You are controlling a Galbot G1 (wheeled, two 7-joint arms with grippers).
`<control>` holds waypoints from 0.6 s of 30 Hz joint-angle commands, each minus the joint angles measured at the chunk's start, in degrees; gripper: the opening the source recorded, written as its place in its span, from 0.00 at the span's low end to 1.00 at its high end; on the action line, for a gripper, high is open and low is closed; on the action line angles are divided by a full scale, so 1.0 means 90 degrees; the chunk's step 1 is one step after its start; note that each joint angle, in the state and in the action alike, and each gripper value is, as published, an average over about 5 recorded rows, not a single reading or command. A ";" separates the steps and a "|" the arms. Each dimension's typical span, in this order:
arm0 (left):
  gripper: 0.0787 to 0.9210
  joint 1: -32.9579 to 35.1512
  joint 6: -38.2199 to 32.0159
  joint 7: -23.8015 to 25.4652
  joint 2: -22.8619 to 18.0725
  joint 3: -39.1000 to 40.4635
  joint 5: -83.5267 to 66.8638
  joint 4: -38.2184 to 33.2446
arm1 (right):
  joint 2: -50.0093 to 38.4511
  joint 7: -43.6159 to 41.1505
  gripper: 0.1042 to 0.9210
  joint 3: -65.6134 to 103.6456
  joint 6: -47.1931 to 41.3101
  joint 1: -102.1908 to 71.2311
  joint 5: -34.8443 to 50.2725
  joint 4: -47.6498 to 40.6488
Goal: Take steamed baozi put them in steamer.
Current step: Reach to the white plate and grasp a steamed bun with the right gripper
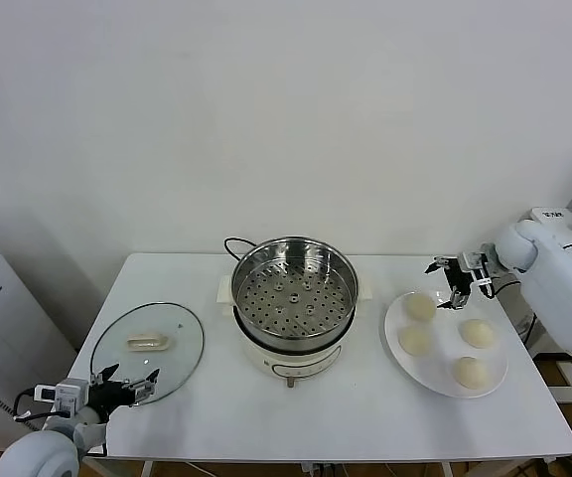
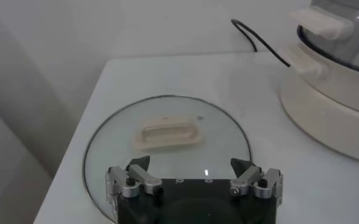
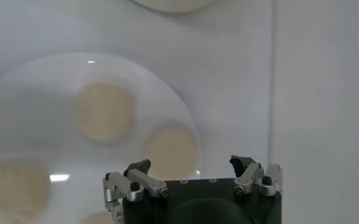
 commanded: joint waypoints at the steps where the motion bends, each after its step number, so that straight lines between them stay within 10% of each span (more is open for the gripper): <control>1: 0.88 0.0007 0.0002 0.0003 -0.0005 -0.0002 0.0006 0.0005 | 0.0462 -0.0384 0.88 -0.0420 0.0278 0.0351 -0.0318 -0.0724; 18: 0.88 0.0082 -0.0009 0.0010 -0.0014 -0.0009 0.0010 -0.0037 | 0.0833 0.0506 0.88 0.0730 0.0305 -0.0359 -0.1362 -0.1276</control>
